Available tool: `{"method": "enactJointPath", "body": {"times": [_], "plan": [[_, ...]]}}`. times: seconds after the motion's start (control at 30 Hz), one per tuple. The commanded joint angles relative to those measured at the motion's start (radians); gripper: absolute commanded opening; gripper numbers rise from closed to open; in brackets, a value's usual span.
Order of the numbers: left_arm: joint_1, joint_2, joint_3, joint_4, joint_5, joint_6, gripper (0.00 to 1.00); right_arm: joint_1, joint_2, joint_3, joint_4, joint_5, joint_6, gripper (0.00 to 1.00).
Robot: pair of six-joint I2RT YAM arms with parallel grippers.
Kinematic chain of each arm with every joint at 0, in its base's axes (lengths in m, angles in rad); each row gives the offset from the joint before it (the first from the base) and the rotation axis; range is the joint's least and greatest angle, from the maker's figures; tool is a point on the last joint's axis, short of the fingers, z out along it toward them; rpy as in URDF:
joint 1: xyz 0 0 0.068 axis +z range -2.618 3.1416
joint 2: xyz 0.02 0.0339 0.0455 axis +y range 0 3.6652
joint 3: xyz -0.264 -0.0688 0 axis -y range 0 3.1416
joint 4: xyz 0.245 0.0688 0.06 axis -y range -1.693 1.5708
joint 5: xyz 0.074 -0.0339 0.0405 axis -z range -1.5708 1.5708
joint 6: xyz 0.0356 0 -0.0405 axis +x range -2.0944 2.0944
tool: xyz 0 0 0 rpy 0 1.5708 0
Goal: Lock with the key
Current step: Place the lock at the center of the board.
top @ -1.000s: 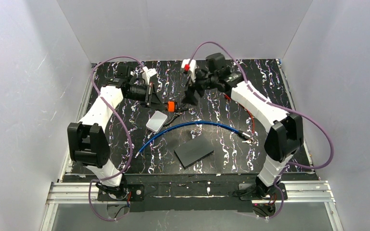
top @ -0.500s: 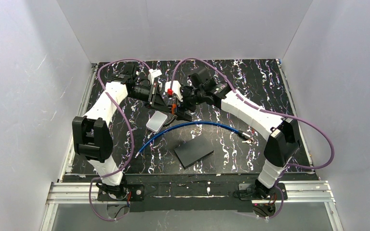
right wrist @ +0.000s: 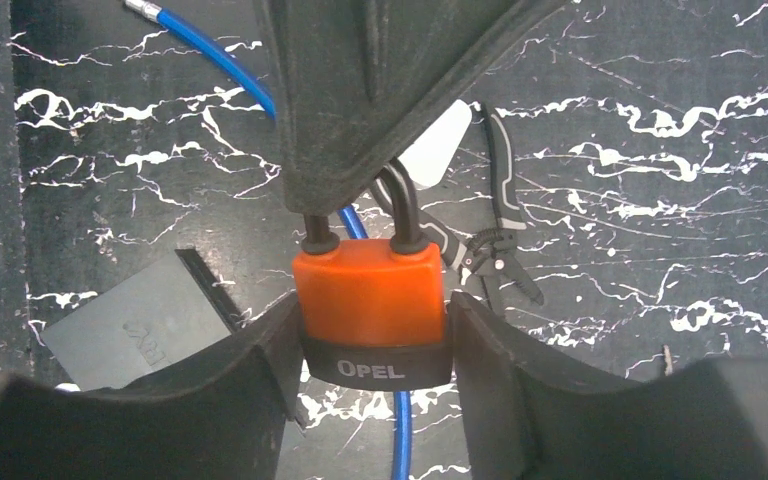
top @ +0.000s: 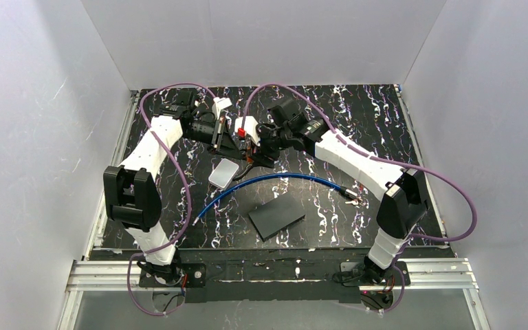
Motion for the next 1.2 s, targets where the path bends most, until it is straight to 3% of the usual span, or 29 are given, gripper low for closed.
{"method": "enactJointPath", "body": {"times": [0.0,0.03,0.23,0.37,0.47,0.53,0.83,1.03,1.17], "plan": [[-0.005,0.000,0.043,-0.032,0.102,0.007,0.00,0.004,-0.013,0.000,0.055,0.002,0.007,0.56],[-0.005,0.001,0.044,-0.033,0.102,0.007,0.00,0.002,-0.011,0.001,0.056,-0.001,0.011,0.52],[0.019,-0.008,0.071,-0.041,0.052,0.015,0.39,-0.045,-0.009,-0.008,0.109,-0.056,0.088,0.32],[0.104,-0.025,0.111,-0.006,0.012,-0.025,0.63,-0.125,0.021,0.005,0.160,-0.094,0.199,0.29],[0.186,-0.060,0.115,0.078,-0.025,-0.098,0.90,-0.180,0.083,0.050,0.192,-0.040,0.320,0.28],[0.236,-0.089,0.107,0.127,-0.054,-0.131,0.98,-0.212,0.137,0.083,0.223,0.016,0.411,0.27],[0.264,-0.195,-0.012,0.293,-0.114,-0.221,0.98,-0.252,0.390,0.251,0.352,0.275,0.700,0.21],[0.263,-0.210,-0.027,0.265,-0.164,-0.195,0.98,-0.253,0.540,0.384,0.353,0.386,0.766,0.20],[0.265,-0.202,-0.008,0.222,-0.190,-0.185,0.98,-0.253,0.602,0.427,0.358,0.470,0.810,0.25]]}}
